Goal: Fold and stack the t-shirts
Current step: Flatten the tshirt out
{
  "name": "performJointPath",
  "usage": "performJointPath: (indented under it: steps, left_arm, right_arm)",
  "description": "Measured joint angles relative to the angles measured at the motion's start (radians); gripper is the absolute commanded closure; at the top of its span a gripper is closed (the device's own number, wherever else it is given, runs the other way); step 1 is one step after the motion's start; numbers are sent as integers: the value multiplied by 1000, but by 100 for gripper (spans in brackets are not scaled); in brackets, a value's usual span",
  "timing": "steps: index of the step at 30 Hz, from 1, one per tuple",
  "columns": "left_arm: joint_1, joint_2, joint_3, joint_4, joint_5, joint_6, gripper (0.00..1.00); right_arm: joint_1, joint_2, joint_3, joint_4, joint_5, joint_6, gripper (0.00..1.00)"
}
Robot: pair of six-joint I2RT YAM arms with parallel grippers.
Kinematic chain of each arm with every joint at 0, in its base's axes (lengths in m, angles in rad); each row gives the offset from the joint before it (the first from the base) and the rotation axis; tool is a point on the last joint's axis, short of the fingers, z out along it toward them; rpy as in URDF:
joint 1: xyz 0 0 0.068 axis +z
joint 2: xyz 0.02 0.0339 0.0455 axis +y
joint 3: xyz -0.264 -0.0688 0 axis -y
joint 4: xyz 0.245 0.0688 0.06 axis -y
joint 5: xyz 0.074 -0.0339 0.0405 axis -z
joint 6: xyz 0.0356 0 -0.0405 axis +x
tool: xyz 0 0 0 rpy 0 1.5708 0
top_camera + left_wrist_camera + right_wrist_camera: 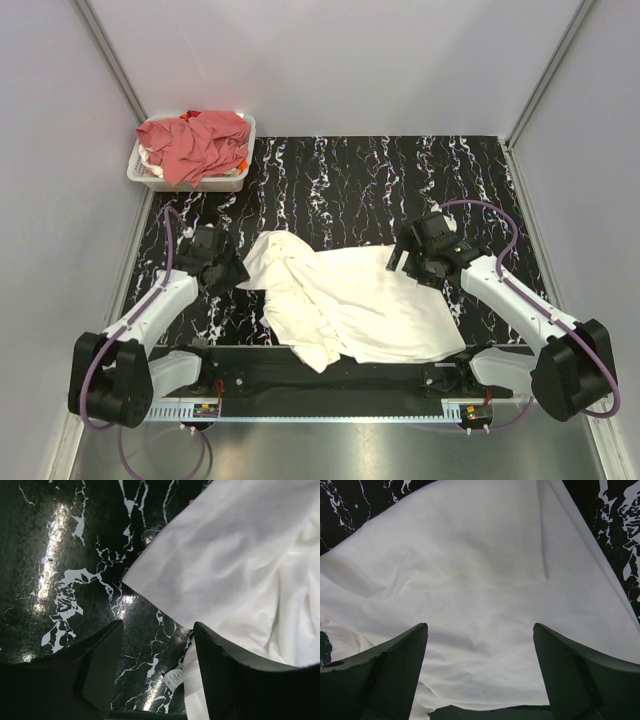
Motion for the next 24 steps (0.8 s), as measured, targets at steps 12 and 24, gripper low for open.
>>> performJointPath:
  steps: [12, 24]
  left_arm:
    - [67, 174, -41, 159, -19, -22, 52]
    - [69, 222, -33, 222, -50, -32, 100]
  right_arm:
    - [-48, 42, -5, 44, -69, -37, 6]
    - [-126, 143, -5, 77, -97, -60, 18]
